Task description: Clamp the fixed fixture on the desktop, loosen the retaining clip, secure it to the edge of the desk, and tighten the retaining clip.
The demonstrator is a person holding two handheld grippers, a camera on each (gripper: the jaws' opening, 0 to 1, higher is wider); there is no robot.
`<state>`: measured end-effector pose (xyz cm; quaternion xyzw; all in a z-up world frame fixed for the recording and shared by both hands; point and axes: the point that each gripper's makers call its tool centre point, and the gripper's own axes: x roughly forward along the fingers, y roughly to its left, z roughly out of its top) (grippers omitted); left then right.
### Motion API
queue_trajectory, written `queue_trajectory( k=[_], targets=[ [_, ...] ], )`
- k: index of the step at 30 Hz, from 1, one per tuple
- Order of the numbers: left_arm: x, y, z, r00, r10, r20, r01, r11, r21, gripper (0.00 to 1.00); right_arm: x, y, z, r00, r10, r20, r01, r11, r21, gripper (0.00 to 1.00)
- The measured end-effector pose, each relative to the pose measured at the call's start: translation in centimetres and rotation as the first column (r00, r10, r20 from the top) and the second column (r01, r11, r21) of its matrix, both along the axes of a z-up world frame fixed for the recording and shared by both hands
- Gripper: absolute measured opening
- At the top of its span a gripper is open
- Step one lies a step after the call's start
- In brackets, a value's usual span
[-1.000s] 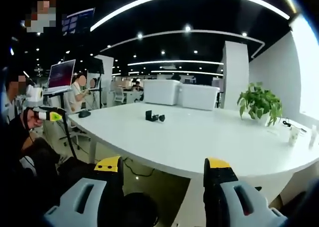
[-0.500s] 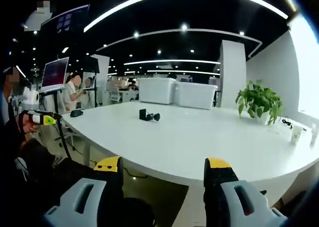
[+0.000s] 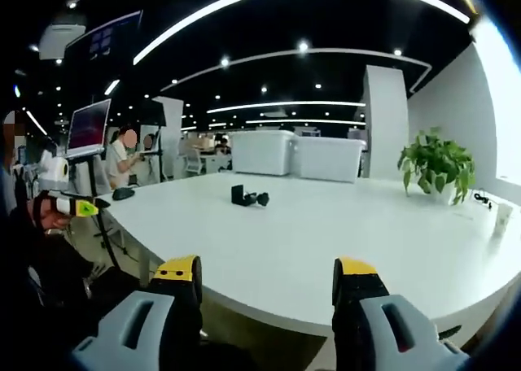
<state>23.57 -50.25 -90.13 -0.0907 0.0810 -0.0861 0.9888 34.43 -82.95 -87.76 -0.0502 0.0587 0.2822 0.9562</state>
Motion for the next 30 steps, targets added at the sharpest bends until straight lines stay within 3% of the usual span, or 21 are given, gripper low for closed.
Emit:
queue_trajectory(
  k=[4,9,15,18,24,27,28,30],
  targets=[
    [0.5,-0.3,-0.1,1.0,-0.028,0.012,0.028,1.0,0.012,0.77,0.8,0.8,0.0,1.0,0.017,0.003,-0.017,1.0,-0.012,0.61],
    [1.6,-0.6,0.2,0.999,-0.049,0.004,0.049,0.998,-0.035,0.78,1.7,2.0,0.3,0.999,0.038,0.017,-0.038,0.999,-0.021,0.6],
    [4.5,-1.2,1.2,0.996,-0.078,0.043,0.078,0.997,-0.013,0.77,3.4,3.7,0.0,0.998,0.058,0.01,-0.058,0.998,-0.016,0.58],
    [5.5,-1.6,1.5,0.994,-0.096,0.058,0.099,0.994,-0.049,0.79,3.9,4.7,0.0,0.997,0.071,0.019,-0.07,0.997,-0.013,0.58],
    [8.1,-1.5,2.1,0.992,-0.092,0.084,0.095,0.995,-0.032,0.77,6.0,6.4,0.2,0.995,0.088,0.039,-0.088,0.996,-0.002,0.58],
    [9.0,-1.4,2.6,0.99,-0.09,0.107,0.101,0.99,-0.1,0.76,7.5,7.1,0.0,0.995,0.088,0.046,-0.088,0.996,0.001,0.57],
    [9.2,-1.4,2.3,0.992,-0.089,0.09,0.1,0.986,-0.133,0.73,8.0,7.3,-0.2,0.995,0.088,0.046,-0.088,0.996,0.0,0.57],
    [9.3,-1.3,1.8,0.993,-0.095,0.067,0.103,0.986,-0.131,0.66,8.9,7.6,-0.5,0.995,0.088,0.051,-0.088,0.996,-0.016,0.57]
  ],
)
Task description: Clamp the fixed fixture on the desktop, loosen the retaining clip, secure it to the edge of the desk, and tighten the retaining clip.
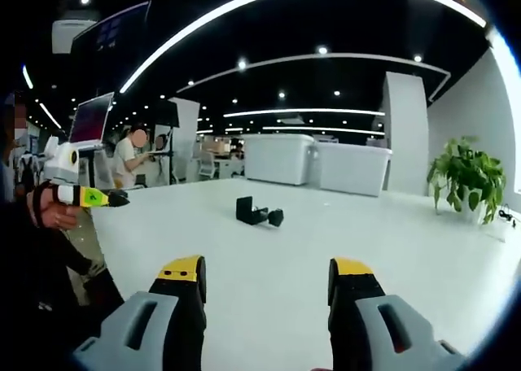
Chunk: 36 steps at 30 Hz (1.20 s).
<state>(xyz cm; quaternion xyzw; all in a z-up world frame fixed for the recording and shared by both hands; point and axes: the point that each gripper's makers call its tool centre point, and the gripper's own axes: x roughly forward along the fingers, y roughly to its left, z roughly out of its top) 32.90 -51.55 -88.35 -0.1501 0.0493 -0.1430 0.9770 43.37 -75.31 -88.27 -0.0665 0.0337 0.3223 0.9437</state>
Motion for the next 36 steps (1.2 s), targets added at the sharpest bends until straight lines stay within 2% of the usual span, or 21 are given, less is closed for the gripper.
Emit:
queue_trajectory(
  k=[3,9,13,15,22,24,26,28,31,34,36],
  targets=[
    [0.2,0.1,0.0,1.0,0.009,0.011,-0.009,1.0,-0.01,0.64,1.0,0.5,-0.3,1.0,0.002,-0.006,-0.002,1.0,-0.008,0.57],
    [1.4,0.7,0.1,1.0,0.022,0.011,-0.022,0.999,0.027,0.65,1.1,1.1,0.1,1.0,0.014,0.012,-0.014,1.0,-0.012,0.57],
    [3.2,1.2,-1.3,0.999,0.042,-0.021,-0.041,0.996,0.073,0.63,1.7,1.3,0.1,1.0,0.017,0.01,-0.017,1.0,-0.009,0.57],
    [3.8,1.0,-2.2,0.999,0.034,-0.033,-0.029,0.991,0.129,0.63,2.1,1.7,0.1,1.0,0.021,0.019,-0.021,1.0,-0.005,0.57],
    [6.9,0.6,-1.9,1.0,0.019,0.019,-0.022,0.985,0.17,0.68,5.2,3.6,-0.6,0.999,0.034,0.023,-0.034,0.999,0.002,0.57],
    [7.9,0.6,-1.6,1.0,0.019,0.024,-0.023,0.986,0.167,0.68,6.4,3.9,-0.9,0.999,0.016,0.038,-0.016,1.0,-0.01,0.61],
    [8.8,0.7,-1.6,0.999,0.022,0.034,-0.028,0.985,0.17,0.67,7.3,4.4,-1.4,0.999,0.011,0.038,-0.011,1.0,-0.015,0.6],
    [9.6,1.0,-1.9,0.999,0.034,0.039,-0.041,0.98,0.196,0.67,7.8,4.7,-1.7,0.999,0.018,0.031,-0.018,1.0,-0.005,0.59],
    [10.3,1.2,-2.2,0.998,0.046,0.045,-0.054,0.98,0.193,0.66,8.3,5.2,-2.0,0.999,0.023,0.039,-0.024,1.0,0.002,0.59],
    [10.9,1.4,-1.8,0.996,0.06,0.064,-0.072,0.977,0.199,0.65,8.4,5.9,-1.7,0.998,0.04,0.057,-0.04,0.999,-0.007,0.6],
    [11.3,1.2,-2.0,0.997,0.067,0.046,-0.075,0.977,0.201,0.66,9.1,6.3,-1.5,0.997,0.045,0.059,-0.046,0.999,0.005,0.6]
  ],
)
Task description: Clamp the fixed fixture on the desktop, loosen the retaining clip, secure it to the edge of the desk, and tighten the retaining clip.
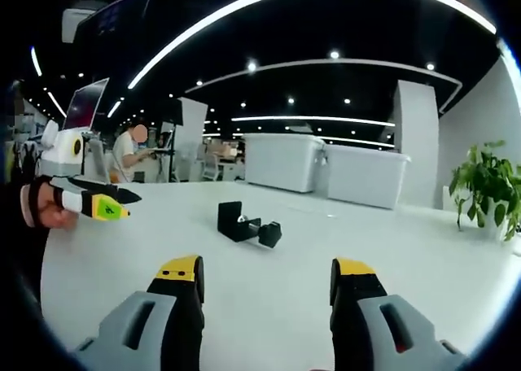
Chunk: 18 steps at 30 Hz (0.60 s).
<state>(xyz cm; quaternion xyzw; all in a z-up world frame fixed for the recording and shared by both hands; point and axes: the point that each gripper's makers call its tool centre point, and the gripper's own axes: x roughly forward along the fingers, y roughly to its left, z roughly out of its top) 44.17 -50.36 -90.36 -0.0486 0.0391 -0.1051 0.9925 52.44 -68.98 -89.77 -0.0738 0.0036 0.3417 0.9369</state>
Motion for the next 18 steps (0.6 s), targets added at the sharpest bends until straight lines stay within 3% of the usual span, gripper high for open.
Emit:
queue_trajectory(
  k=[2,10,12,18],
  targets=[
    [0.9,0.6,-1.2,0.997,0.043,-0.06,-0.039,0.997,0.061,0.68,0.5,0.2,-0.1,1.0,-0.009,-0.01,0.009,1.0,0.004,0.59],
    [3.1,-1.3,-0.4,1.0,-0.003,-0.029,0.003,1.0,0.014,0.65,1.9,1.1,-0.2,0.999,-0.022,-0.037,0.023,0.999,0.046,0.58],
    [4.0,-1.7,-0.2,1.0,-0.002,-0.01,0.003,1.0,0.031,0.62,2.4,1.3,-0.4,0.999,-0.029,-0.046,0.031,0.998,0.045,0.58],
    [6.0,-0.5,-0.9,0.997,0.067,-0.027,-0.066,0.998,0.021,0.61,2.8,1.5,-0.8,0.998,-0.033,-0.062,0.035,0.998,0.044,0.55]
  ],
)
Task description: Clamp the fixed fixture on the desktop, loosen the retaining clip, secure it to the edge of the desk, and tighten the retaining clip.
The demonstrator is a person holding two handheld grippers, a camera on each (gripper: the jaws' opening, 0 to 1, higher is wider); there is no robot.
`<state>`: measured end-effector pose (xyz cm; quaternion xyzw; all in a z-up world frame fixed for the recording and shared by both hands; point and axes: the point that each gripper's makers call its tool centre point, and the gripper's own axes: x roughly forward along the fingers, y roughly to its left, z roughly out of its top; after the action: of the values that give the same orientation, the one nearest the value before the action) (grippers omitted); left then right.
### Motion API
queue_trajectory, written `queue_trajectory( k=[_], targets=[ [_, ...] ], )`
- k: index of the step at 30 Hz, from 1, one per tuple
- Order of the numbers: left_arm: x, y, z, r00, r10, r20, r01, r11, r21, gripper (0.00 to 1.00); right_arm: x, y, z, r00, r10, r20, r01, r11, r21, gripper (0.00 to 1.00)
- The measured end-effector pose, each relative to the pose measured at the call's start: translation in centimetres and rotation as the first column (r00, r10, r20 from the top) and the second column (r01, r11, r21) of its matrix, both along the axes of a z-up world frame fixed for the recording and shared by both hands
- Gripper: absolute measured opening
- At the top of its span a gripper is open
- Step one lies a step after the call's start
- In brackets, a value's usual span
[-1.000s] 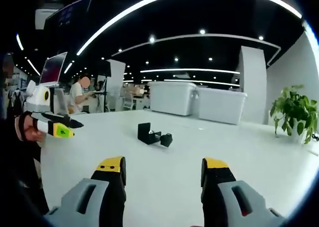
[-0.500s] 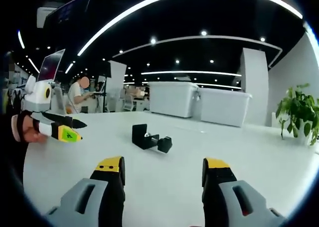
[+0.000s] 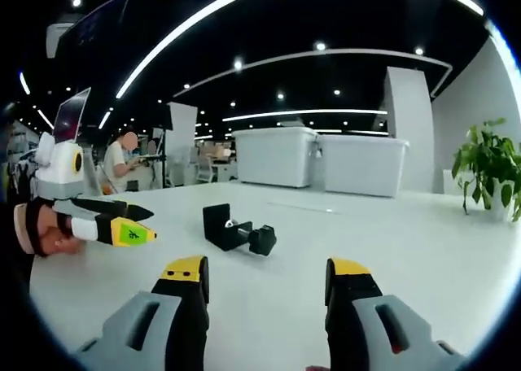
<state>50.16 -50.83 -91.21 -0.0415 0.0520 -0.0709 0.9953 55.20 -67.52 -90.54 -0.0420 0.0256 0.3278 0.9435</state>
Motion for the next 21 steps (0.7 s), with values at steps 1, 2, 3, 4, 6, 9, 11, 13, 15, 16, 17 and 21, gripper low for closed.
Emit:
queue_trajectory(
  k=[1,2,3,4,6,9,11,13,15,16,17,21],
  targets=[
    [0.2,0.3,0.0,1.0,0.013,0.001,-0.013,1.0,-0.007,0.61,0.1,0.0,0.0,1.0,0.0,0.001,0.0,1.0,0.002,0.54],
    [0.6,0.4,0.1,1.0,0.021,0.006,-0.021,1.0,-0.006,0.61,0.3,0.1,0.1,1.0,-0.002,0.001,0.002,1.0,0.007,0.54],
    [0.9,0.5,0.1,1.0,0.027,0.012,-0.027,1.0,-0.001,0.6,0.5,0.1,0.1,1.0,-0.005,-0.002,0.005,1.0,0.012,0.54],
    [1.3,0.6,0.1,0.999,0.03,0.011,-0.03,1.0,0.005,0.59,0.6,0.1,0.1,1.0,-0.007,-0.003,0.008,1.0,0.017,0.54],
    [2.1,0.7,-0.3,0.999,0.037,-0.011,-0.037,0.999,-0.005,0.59,0.8,0.3,0.4,1.0,-0.007,-0.002,0.007,0.999,0.038,0.54],
    [2.9,0.9,-0.4,0.998,0.059,-0.01,-0.059,0.998,-0.019,0.59,1.0,0.7,0.1,1.0,-0.007,-0.002,0.007,1.0,0.014,0.53],
    [3.4,0.8,-0.2,0.998,0.064,0.006,-0.064,0.998,-0.014,0.59,0.9,0.9,0.0,1.0,0.0,0.004,0.0,1.0,0.002,0.53],
    [3.6,0.7,0.0,0.998,0.064,0.024,-0.064,0.998,0.022,0.59,1.0,1.0,-0.1,1.0,0.003,0.008,-0.002,1.0,-0.011,0.53],
    [3.7,0.6,0.2,0.997,0.066,0.04,-0.068,0.996,0.052,0.59,1.1,1.0,-0.1,1.0,0.003,0.009,-0.003,1.0,-0.014,0.53],
    [3.8,0.5,0.2,0.997,0.065,0.043,-0.067,0.996,0.053,0.59,1.3,1.1,-0.1,1.0,0.002,0.01,-0.002,1.0,-0.014,0.53],
    [3.9,0.5,0.3,0.997,0.062,0.046,-0.065,0.996,0.055,0.59,1.4,1.1,-0.1,1.0,0.002,0.011,-0.001,1.0,-0.013,0.53],
    [4.5,0.9,0.3,0.996,0.076,0.045,-0.078,0.995,0.054,0.59,2.2,1.3,-0.3,1.0,-0.004,0.006,0.004,1.0,-0.02,0.53]
  ],
)
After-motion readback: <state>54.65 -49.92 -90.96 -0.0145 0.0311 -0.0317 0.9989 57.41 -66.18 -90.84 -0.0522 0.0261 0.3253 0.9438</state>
